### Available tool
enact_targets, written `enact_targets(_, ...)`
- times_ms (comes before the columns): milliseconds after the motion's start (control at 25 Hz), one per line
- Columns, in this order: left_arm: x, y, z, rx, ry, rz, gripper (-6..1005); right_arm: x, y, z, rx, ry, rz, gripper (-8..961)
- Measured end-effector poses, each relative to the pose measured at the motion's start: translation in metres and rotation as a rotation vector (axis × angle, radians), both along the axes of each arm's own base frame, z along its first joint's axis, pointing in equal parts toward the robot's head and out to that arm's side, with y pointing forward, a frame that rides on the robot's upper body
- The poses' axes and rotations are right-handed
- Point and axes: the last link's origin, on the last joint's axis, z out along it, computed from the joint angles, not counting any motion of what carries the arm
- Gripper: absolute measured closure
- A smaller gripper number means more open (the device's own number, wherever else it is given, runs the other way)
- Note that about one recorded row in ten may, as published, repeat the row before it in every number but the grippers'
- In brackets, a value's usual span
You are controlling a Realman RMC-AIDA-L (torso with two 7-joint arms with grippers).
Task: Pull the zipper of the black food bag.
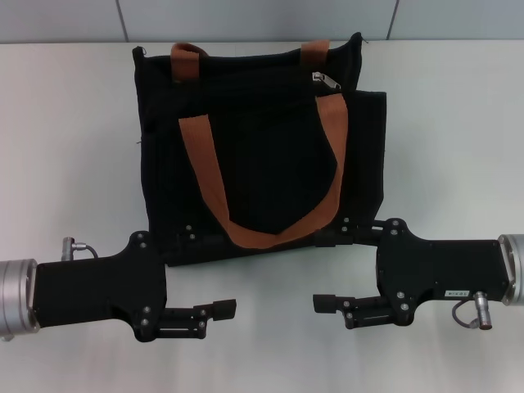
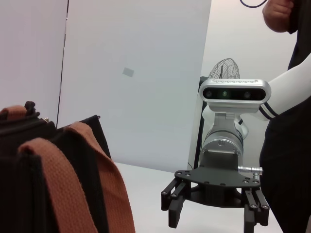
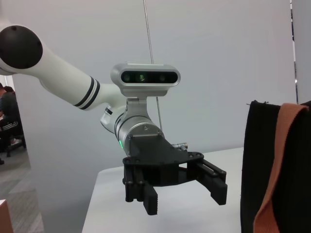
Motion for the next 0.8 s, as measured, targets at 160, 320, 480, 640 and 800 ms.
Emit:
enact_targets(160, 0.0, 0.0, 0.0, -0.001, 0.0, 0.002, 183, -0.0007, 0.0003, 0.0003, 0.0, 0.002, 0.002, 149)
enact_targets(320, 0.0, 0.0, 0.0, -0.002, -0.001, 0.003, 183, -0.0011, 0.0007, 0.0004, 0.0, 0.002, 0.004, 149)
enact_targets(480, 0.0, 0.0, 0.0, -0.003, -0.001, 0.003, 183, -0.0013, 0.0008, 0.0007, 0.0, 0.003, 0.005, 149)
enact_targets(640, 0.0, 0.0, 0.0, -0.003, -0.001, 0.003, 183, -0.0014, 0.0007, 0.0007, 0.0, 0.004, 0.006, 149)
enact_targets(800, 0.0, 0.0, 0.0, -0.001, 0.0, 0.002, 183, -0.0015, 0.0006, 0.0007, -0.001, 0.005, 0.006, 149)
